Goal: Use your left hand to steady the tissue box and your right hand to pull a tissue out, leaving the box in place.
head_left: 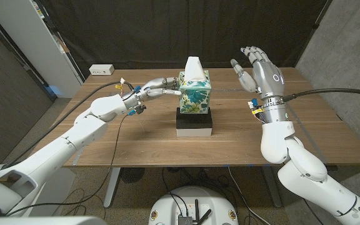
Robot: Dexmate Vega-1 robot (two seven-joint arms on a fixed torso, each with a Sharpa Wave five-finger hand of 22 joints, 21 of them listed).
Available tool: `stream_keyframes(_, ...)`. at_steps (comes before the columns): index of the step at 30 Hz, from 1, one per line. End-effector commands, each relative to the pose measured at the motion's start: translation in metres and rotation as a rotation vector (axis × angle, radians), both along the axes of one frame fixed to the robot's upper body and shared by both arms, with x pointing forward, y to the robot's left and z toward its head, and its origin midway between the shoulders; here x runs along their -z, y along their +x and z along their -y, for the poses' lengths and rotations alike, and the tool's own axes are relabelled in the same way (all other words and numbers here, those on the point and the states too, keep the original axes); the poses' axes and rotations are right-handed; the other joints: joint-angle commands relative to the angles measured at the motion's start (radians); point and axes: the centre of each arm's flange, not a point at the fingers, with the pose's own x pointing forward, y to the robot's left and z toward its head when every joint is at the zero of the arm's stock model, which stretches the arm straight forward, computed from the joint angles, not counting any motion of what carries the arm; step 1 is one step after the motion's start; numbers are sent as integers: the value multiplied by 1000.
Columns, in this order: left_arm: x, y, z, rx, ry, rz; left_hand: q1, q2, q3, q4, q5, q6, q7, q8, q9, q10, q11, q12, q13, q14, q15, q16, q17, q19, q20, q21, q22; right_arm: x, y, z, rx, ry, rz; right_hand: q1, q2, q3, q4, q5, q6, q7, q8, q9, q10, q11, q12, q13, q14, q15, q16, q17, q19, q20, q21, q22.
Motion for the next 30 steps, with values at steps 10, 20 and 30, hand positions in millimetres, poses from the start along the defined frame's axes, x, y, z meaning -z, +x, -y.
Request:
stream_keyframes(10, -3, 2, 6, 3, 13, 1, -2, 7, 14, 1, 5, 26, 16, 62, 14, 3, -3, -3, 2, 0, -40, -1, 2, -1, 7, -6, 3, -17, 5, -17, -41, -62, -2, -3, 12, 0, -4, 0, 28, -17, 8, 6, 11, -12, 1, 3, 20, -9, 11, 4, 21, 31, 9, 4)
stream_keyframes(20, -4, 3, 8, -2, 20, -5, -4, 9, 17, 2, 5, 25, 16, 61, 14, 1, -1, -3, 2, -1, -40, -2, 2, -2, 7, -7, 3, -29, 8, -20, -73, -96, -29, -4, 13, -1, -5, 1, 31, -8, 5, 6, 14, -10, 1, 3, 24, -9, 12, 5, 23, 27, 9, 5)
stream_keyframes(30, -5, 2, 11, 1, 22, -1, -4, 9, 20, 2, 5, 25, 17, 61, 14, 2, -2, -3, 3, -2, -40, -2, 2, -2, 7, -6, 3, -36, 6, -27, -87, -142, -35, -4, 13, -1, -6, 1, 37, -8, 5, 7, 16, -13, 0, 3, 23, -11, 12, 6, 22, 25, 7, 6)
